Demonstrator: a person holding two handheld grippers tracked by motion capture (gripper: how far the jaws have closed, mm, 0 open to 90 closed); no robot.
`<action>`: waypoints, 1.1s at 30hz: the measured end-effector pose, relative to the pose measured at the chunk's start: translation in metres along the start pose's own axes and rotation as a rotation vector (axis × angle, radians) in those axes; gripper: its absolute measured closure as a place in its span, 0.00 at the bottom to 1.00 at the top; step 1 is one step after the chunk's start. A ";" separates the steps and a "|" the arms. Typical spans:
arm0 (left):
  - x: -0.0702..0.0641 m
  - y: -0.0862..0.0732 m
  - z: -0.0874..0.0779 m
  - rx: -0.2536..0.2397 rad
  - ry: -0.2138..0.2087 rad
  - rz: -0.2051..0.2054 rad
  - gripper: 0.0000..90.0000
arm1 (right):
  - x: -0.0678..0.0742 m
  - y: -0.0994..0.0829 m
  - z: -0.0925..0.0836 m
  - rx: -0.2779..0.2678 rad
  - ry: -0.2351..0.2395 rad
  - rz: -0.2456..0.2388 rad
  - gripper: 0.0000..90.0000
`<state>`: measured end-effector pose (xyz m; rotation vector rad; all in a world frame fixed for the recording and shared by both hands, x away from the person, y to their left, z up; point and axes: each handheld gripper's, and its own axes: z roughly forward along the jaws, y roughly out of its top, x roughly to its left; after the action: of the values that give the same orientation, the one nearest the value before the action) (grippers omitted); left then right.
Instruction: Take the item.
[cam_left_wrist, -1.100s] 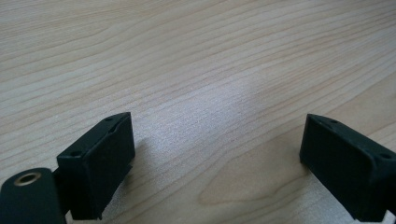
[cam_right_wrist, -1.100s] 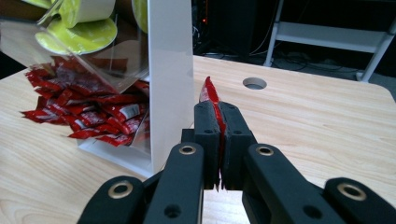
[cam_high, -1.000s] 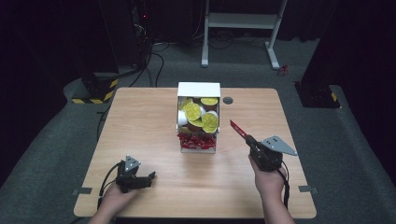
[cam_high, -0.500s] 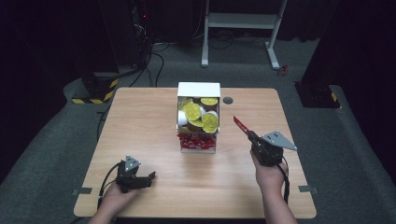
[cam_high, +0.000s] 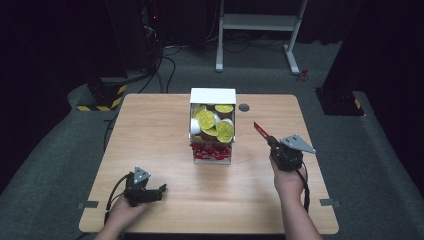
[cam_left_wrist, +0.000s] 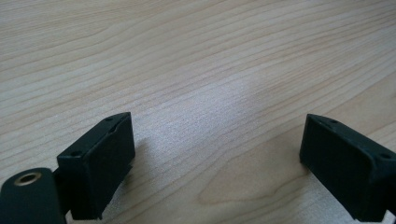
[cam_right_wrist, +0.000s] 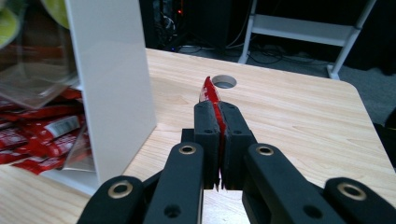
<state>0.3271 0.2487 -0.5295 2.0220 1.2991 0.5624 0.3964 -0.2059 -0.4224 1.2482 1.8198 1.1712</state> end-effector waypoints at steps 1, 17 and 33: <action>0.000 0.000 0.000 0.000 0.000 0.000 0.12 | -0.001 0.000 0.001 0.002 -0.005 0.000 0.97; 0.000 0.000 0.000 0.000 0.000 0.000 0.12 | -0.006 -0.005 0.028 0.062 -0.055 -0.009 0.97; 0.000 0.000 0.000 -0.002 -0.001 0.000 0.12 | -0.014 -0.028 0.065 0.166 -0.109 0.010 0.97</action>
<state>0.3266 0.2486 -0.5296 2.0202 1.2971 0.5621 0.4468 -0.2031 -0.4739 1.3873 1.8620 0.9532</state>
